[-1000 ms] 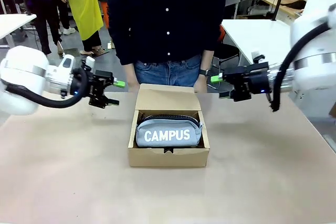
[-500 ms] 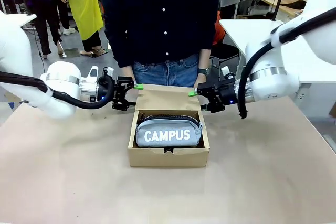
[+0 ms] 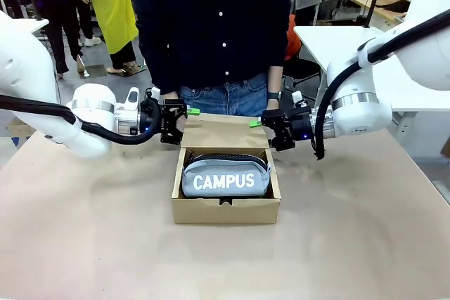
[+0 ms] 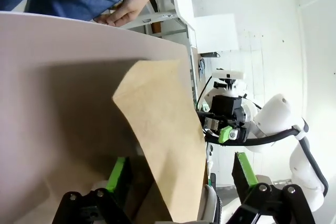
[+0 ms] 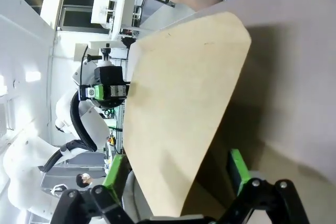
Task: Pack the items into the box.
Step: Close the Mailer Box.
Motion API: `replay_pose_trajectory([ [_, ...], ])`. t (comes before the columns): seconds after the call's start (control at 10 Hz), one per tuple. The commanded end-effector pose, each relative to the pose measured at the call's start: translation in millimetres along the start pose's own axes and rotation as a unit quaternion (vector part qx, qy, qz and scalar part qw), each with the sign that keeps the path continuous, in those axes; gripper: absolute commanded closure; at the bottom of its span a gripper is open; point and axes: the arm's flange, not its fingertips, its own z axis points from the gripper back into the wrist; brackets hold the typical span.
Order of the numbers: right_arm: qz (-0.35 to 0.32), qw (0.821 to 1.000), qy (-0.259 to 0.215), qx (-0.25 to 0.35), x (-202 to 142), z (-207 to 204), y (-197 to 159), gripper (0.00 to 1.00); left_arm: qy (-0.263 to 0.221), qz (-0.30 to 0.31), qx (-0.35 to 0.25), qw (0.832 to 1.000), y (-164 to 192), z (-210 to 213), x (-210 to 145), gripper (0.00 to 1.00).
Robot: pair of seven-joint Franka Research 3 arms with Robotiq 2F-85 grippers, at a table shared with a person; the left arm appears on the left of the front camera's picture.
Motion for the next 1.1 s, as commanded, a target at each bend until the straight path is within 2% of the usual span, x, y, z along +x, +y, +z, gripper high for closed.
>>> replay_pose_trajectory([
  [0.0, 0.009, 1.000, -0.014, 0.024, 0, 2, 3, 0.00, 0.013, -0.016, -0.008, 1.000, -2, 3, 2, 0.00],
  [0.3, 0.044, 0.996, 0.002, 0.081, -7, 16, 18, 0.00, 0.035, -0.045, -0.034, 0.998, -22, 15, -12, 0.00],
  [0.9, 0.121, 0.990, -0.026, 0.061, -31, 43, 53, 0.00, 0.030, -0.143, -0.074, 0.986, -67, 47, -56, 0.00],
  [1.0, 0.132, 0.989, -0.018, 0.067, -37, 45, 59, 0.00, 0.031, -0.155, -0.080, 0.984, -72, 50, -62, 0.00],
])
